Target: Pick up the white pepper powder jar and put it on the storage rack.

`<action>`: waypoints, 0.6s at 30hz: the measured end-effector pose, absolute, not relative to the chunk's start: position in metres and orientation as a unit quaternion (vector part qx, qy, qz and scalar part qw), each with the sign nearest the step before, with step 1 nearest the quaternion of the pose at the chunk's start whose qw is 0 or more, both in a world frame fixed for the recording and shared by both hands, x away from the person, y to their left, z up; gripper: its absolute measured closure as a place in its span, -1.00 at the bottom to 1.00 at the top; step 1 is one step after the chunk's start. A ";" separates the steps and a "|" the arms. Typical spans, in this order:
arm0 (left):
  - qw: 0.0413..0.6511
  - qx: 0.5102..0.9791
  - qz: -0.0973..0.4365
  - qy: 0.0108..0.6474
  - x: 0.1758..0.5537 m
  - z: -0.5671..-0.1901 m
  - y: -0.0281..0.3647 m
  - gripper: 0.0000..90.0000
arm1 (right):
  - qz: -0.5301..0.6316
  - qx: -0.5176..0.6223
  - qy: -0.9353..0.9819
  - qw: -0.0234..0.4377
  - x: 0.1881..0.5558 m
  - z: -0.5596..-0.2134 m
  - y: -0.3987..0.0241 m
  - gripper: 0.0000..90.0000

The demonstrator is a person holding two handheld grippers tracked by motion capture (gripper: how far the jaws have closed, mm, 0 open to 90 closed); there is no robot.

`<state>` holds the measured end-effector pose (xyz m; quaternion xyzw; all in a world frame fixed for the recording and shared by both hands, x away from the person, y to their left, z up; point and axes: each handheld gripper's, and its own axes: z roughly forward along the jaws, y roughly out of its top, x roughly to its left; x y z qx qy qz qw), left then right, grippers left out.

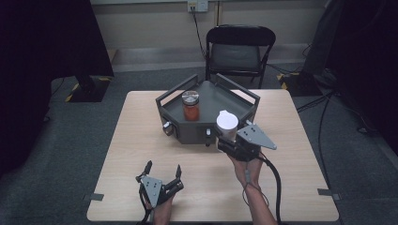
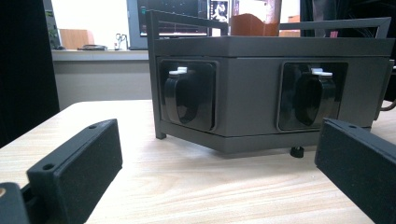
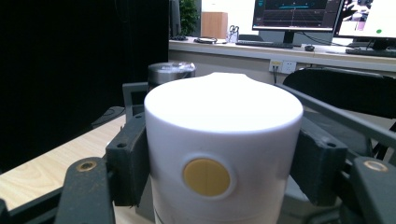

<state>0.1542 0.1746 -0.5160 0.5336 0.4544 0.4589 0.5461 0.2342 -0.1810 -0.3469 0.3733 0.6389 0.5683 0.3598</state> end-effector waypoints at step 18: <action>0.547 0.534 0.458 0.453 0.154 -0.516 0.175 -1.00 | 0.567 0.373 0.630 0.377 0.273 -0.324 -0.161 -0.32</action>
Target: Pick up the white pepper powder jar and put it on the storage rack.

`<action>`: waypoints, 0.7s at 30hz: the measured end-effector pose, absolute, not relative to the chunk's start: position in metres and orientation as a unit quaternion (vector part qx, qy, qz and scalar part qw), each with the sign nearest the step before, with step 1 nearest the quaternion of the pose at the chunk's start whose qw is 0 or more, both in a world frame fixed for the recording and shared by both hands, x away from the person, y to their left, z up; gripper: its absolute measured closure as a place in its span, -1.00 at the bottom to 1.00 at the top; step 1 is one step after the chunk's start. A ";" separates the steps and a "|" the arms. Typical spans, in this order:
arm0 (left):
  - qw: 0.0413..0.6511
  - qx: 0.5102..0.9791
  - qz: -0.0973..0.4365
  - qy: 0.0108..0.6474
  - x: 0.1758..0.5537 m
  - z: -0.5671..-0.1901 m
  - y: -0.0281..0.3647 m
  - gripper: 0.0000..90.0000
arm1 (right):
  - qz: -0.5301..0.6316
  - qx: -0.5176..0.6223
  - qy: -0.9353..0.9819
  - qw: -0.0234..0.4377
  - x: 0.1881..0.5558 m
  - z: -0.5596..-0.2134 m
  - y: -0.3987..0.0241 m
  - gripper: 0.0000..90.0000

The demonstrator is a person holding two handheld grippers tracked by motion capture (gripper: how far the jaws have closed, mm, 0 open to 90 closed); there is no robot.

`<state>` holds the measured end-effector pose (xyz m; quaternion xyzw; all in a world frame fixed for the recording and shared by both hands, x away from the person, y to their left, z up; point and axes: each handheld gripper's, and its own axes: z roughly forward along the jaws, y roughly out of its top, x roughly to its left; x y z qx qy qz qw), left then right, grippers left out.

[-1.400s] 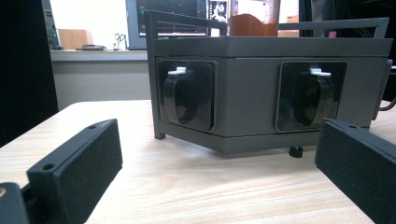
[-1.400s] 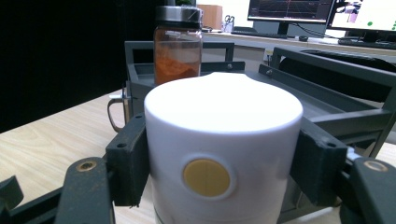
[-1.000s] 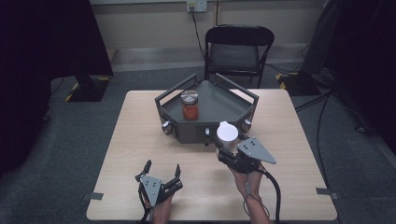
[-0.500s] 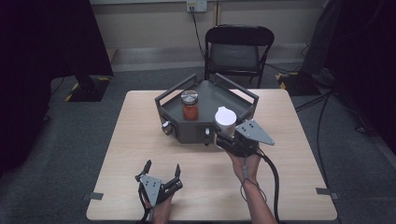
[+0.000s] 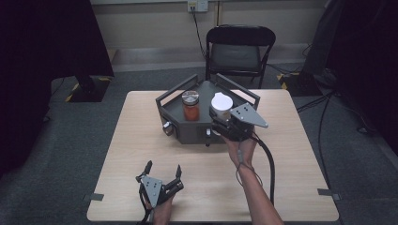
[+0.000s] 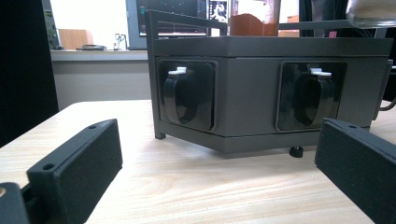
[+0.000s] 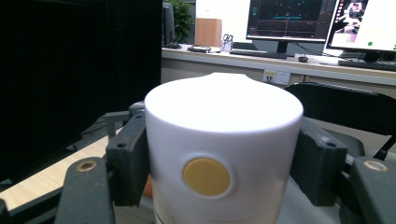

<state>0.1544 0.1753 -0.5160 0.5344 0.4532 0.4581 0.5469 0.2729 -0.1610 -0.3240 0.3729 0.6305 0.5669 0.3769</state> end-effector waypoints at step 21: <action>0.548 0.536 0.456 0.452 0.155 -0.516 0.177 -0.99 | 0.552 0.400 0.613 0.400 0.318 -0.328 -0.134 -0.32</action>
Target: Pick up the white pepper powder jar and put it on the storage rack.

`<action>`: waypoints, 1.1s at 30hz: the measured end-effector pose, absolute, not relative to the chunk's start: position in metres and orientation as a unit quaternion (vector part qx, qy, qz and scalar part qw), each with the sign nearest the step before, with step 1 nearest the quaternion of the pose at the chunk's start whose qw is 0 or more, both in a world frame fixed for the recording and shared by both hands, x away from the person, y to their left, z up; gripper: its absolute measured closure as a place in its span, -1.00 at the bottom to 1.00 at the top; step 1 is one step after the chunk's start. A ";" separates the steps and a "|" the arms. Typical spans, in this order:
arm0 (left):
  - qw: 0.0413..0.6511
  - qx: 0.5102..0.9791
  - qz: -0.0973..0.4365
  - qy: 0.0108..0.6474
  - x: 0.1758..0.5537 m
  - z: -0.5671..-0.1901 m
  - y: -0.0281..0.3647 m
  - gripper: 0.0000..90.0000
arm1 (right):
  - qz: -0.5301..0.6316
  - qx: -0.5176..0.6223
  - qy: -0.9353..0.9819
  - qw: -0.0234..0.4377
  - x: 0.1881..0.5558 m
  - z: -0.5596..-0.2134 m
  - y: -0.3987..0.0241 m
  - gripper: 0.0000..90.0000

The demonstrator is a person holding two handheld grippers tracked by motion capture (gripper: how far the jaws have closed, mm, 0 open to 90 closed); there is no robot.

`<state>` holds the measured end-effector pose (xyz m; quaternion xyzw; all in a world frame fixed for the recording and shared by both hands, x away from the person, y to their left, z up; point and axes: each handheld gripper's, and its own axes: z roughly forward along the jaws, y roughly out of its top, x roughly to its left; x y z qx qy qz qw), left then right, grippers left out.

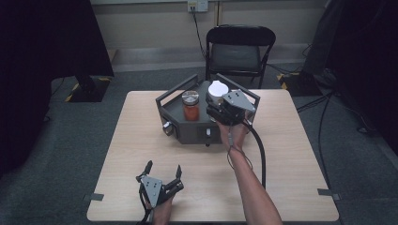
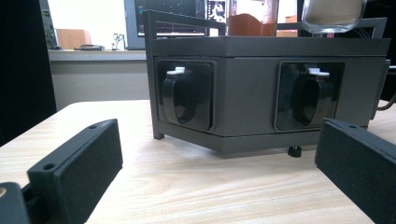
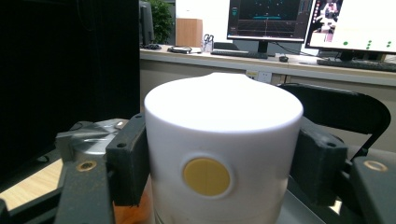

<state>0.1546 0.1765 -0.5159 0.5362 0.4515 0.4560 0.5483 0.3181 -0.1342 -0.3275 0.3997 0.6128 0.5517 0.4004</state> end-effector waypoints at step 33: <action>0.549 0.537 0.456 0.451 0.155 -0.516 0.177 -1.00 | 0.526 0.421 0.626 0.392 0.348 -0.337 -0.123 -0.33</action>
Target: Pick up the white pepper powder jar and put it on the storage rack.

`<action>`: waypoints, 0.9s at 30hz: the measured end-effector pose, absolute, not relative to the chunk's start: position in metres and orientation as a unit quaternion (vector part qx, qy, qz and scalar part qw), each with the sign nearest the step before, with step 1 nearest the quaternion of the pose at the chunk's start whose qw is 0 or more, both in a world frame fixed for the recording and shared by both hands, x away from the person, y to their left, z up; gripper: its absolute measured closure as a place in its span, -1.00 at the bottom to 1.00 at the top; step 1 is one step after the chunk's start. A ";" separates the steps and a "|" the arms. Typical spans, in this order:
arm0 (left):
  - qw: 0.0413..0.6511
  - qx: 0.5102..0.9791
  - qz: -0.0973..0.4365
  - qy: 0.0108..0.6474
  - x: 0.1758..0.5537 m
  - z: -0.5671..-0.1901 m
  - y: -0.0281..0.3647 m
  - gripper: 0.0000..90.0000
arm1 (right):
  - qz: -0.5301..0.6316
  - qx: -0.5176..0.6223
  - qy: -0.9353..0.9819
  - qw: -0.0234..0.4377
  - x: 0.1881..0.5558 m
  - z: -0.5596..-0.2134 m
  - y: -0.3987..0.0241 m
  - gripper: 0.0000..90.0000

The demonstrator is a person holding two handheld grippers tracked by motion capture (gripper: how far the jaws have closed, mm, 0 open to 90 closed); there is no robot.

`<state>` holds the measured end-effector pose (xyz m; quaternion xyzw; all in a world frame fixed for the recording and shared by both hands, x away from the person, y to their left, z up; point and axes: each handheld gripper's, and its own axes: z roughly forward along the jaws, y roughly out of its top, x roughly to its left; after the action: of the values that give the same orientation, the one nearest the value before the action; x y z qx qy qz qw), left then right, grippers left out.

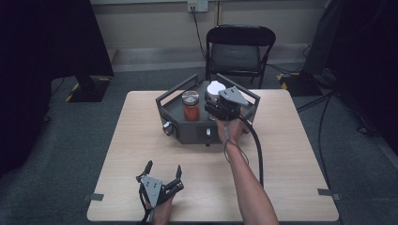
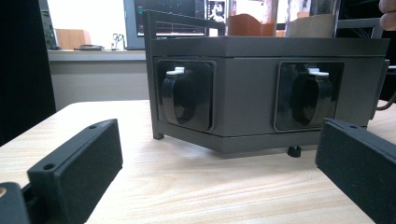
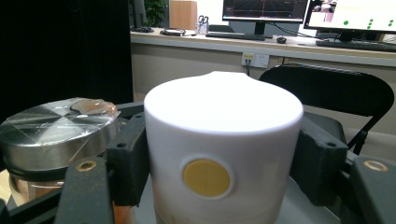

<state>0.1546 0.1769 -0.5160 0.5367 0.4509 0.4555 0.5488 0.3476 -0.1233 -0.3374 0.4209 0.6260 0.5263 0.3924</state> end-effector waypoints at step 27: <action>0.549 0.537 0.456 0.451 0.155 -0.516 0.177 -0.99 | 0.526 0.428 0.621 0.393 0.347 -0.335 -0.128 -0.85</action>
<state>0.1546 0.1768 -0.5158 0.5369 0.4510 0.4555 0.5485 0.3474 -0.1279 -0.3352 0.4275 0.6214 0.5260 0.3929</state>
